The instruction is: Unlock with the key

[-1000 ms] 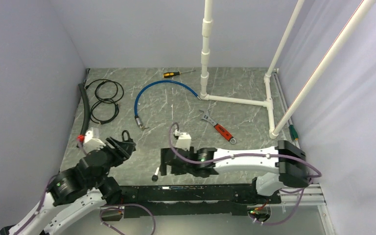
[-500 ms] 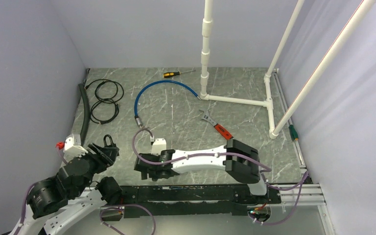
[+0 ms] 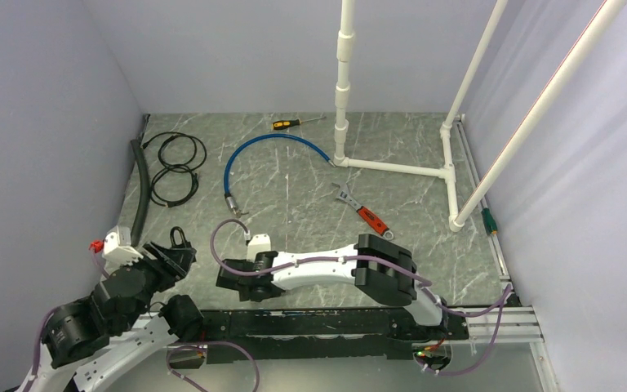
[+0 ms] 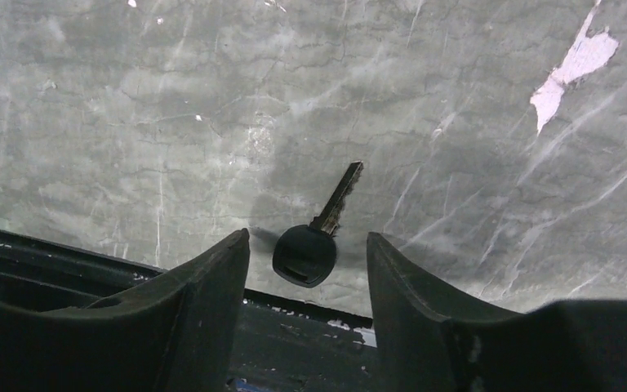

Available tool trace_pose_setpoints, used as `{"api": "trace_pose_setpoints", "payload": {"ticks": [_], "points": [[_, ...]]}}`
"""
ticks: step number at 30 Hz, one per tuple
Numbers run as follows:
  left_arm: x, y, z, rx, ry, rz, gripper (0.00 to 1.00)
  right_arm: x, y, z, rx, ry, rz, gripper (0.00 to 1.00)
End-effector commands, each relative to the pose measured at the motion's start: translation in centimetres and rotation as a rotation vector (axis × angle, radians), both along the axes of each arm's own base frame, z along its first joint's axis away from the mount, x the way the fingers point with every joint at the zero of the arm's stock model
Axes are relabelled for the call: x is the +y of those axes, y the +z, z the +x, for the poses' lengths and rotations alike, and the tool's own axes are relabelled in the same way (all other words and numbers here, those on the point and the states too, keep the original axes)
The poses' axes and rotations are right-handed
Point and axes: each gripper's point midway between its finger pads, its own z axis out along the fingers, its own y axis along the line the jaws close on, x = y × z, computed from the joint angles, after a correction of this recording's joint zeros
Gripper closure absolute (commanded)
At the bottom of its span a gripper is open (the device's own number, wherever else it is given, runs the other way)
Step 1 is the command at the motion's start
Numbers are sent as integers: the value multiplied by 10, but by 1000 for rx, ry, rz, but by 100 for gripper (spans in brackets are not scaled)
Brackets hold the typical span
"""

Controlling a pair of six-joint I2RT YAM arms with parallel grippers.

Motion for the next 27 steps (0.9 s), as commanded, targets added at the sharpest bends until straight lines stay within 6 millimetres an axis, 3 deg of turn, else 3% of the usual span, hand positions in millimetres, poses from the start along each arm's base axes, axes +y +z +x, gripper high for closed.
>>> {"api": "trace_pose_setpoints", "payload": {"ticks": [1,5,10,16,21,27], "points": [[4,18,6,-64,47,-79,100,-5,-11,-6,21,33,-49,48],[3,15,7,-58,49,-76,100,-23,-18,-3,-4,72,-113,70],[1,13,8,-42,46,-64,100,-70,-20,12,-96,83,-271,82],[-9,6,10,-13,25,-56,100,-126,-8,23,-209,154,-345,82],[-33,-13,20,29,-5,-49,100,-150,5,27,-270,249,-326,79],[-76,-51,36,109,-54,-62,99,-168,9,26,-276,238,-309,60]]}}
